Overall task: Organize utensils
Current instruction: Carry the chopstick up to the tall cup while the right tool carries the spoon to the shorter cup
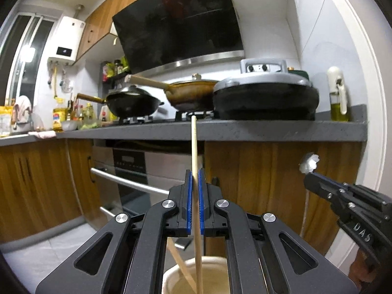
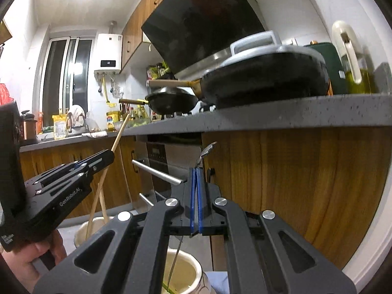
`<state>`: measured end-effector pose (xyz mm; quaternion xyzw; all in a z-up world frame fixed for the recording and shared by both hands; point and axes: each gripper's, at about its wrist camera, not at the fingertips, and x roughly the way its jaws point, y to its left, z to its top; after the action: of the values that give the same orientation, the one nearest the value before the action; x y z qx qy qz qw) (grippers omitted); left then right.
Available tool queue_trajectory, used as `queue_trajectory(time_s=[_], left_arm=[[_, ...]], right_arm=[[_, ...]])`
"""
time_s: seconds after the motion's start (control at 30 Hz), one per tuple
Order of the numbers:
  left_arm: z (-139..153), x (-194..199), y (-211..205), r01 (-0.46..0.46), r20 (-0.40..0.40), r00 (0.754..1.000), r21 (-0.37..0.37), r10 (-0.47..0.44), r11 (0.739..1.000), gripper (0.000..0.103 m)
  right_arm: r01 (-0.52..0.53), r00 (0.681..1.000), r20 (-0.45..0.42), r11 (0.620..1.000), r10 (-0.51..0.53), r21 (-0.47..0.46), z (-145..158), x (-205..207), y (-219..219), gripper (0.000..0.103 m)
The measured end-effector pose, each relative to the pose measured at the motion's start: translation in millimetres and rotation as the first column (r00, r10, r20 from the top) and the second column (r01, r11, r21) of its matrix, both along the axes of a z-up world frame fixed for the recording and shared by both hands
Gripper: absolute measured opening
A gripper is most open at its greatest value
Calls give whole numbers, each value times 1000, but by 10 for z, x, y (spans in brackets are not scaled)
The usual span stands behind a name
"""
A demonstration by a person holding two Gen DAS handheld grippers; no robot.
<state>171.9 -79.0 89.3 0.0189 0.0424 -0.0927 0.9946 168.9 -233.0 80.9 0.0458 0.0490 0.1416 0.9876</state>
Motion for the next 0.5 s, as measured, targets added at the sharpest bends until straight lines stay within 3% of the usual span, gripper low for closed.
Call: queue_trajectory(time_s=[0.2, 0.5], left_arm=[[-78, -243, 169, 5, 0, 1000, -59, -5, 998, 5], [-181, -575, 298, 1, -71, 997, -42, -4, 999, 5]], right_arm=[[-16, 1000, -20, 1000, 16, -27, -92, -32, 0, 1], [-30, 998, -64, 998, 27, -46, -219, -184, -104, 2]])
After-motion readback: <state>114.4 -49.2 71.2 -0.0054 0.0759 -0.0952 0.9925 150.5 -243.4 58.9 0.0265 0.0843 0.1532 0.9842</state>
